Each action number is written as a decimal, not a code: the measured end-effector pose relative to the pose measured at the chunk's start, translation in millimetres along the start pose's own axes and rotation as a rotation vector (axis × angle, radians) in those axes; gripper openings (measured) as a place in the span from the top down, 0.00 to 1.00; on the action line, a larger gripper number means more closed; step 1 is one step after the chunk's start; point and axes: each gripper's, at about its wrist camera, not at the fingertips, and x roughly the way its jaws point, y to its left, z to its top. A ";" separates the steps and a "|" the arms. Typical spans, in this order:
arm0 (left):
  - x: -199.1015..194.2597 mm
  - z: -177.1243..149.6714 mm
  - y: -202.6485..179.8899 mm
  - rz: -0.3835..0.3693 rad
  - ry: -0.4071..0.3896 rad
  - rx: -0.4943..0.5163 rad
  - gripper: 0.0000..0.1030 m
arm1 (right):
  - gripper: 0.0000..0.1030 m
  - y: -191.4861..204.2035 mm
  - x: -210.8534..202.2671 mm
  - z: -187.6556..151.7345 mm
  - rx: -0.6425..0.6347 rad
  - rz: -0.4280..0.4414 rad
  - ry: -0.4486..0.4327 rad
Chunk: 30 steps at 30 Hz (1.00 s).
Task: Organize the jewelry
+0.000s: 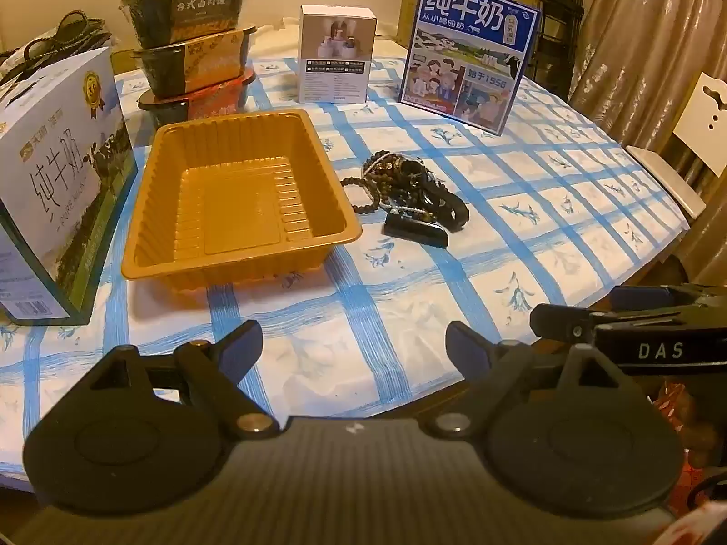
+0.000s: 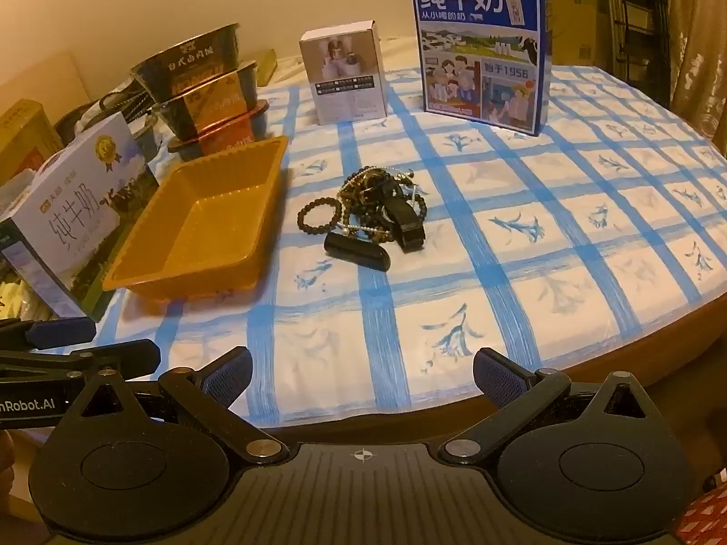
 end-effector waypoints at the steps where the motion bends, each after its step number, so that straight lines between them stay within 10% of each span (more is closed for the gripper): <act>1: 0.0 0.1 0.1 -0.002 0.003 -0.001 0.16 | 0.00 0.2 0.0 0.1 0.000 0.002 0.002; 30: -6.5 7.6 2.8 -0.009 -0.001 -0.006 0.16 | 0.00 2.8 -2.4 2.7 -0.010 0.006 -0.010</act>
